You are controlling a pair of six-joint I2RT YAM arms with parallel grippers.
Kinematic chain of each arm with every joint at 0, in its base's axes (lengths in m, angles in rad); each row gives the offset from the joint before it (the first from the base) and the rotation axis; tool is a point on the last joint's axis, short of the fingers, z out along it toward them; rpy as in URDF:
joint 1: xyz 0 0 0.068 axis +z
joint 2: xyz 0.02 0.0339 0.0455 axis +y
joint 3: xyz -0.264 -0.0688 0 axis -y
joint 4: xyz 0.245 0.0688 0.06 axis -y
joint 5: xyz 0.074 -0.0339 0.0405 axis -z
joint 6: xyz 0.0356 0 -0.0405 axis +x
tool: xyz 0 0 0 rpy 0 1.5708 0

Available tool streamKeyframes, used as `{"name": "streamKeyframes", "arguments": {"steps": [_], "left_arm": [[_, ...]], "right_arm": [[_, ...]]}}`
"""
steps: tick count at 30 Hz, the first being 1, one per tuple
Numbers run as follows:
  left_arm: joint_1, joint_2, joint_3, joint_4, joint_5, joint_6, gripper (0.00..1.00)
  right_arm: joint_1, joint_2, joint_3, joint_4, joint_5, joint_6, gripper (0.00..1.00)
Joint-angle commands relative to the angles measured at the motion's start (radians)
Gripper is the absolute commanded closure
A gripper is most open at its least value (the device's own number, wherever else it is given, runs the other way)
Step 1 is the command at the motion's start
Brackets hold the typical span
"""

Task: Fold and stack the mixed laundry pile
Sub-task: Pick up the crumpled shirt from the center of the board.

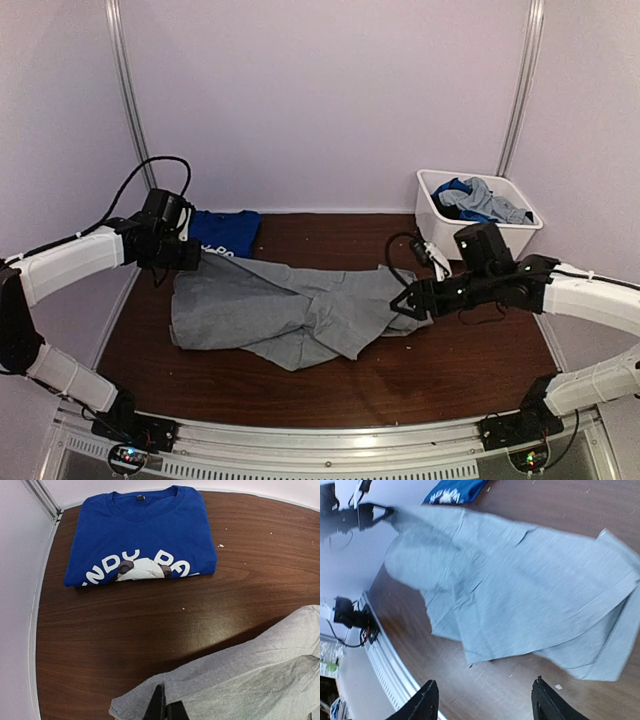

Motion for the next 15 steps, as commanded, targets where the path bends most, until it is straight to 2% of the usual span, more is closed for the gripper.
{"name": "streamKeyframes", "arguments": {"steps": [1,5,8,15], "left_arm": [[0.004,0.002,0.03,0.063,0.033,-0.019,1.0],[0.004,0.0,0.032,0.061,0.044,-0.018,1.0],[0.004,-0.001,0.031,0.062,0.05,-0.02,1.0],[0.004,-0.01,0.028,0.071,0.062,-0.027,1.0]], "right_arm": [[0.147,0.108,-0.099,0.167,0.022,0.141,0.39],[0.281,0.247,-0.101,0.26,0.091,0.173,0.38],[0.34,0.356,-0.051,0.28,0.134,0.178,0.32],[0.369,0.542,0.044,0.316,0.251,0.197,0.23]]}}
